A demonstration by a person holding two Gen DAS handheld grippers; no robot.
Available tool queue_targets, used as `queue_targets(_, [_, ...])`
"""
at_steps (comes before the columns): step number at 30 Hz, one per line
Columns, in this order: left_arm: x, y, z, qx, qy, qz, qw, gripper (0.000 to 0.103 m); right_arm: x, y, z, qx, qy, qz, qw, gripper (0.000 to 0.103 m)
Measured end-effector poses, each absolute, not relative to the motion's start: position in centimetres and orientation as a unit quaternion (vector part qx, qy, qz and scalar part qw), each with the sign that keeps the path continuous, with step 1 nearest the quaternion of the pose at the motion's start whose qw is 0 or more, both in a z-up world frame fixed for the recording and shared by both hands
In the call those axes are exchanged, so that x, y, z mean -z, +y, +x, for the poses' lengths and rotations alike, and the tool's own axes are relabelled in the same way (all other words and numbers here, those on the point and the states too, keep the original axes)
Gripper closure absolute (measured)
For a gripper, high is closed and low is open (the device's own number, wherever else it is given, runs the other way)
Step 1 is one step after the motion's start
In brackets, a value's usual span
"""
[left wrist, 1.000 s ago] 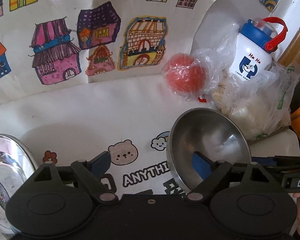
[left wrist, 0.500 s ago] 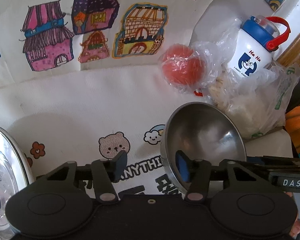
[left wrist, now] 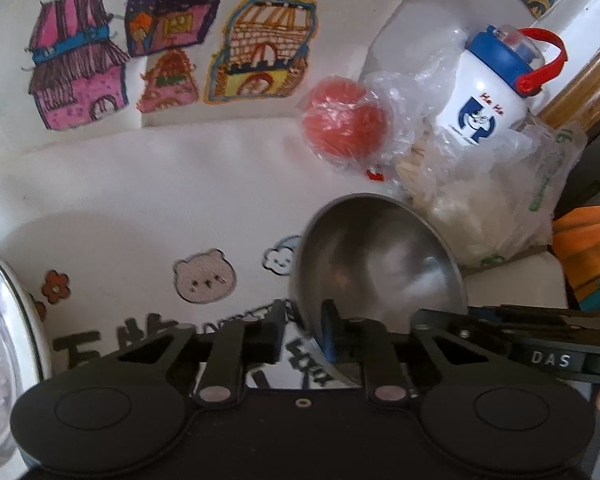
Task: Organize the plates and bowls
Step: 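Close the left gripper on the steel bowl rim while the right gripper closes on it too, then lift and carry the steel bowl with both grippers toward the white bowls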
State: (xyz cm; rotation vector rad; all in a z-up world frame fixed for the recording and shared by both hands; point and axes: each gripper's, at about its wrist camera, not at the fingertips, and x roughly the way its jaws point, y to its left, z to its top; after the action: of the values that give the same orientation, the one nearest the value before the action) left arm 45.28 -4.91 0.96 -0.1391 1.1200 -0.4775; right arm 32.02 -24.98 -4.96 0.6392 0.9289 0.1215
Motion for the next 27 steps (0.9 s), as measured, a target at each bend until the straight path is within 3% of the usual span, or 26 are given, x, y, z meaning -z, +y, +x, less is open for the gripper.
queue_targets(27, [-1.7, -6.6, 37.8, 0.268, 0.553, 0.012, 0.789, 0.085, 4.2, -23.9, 24.0, -0.072, 0.481, 0.285, 0.826, 0.075])
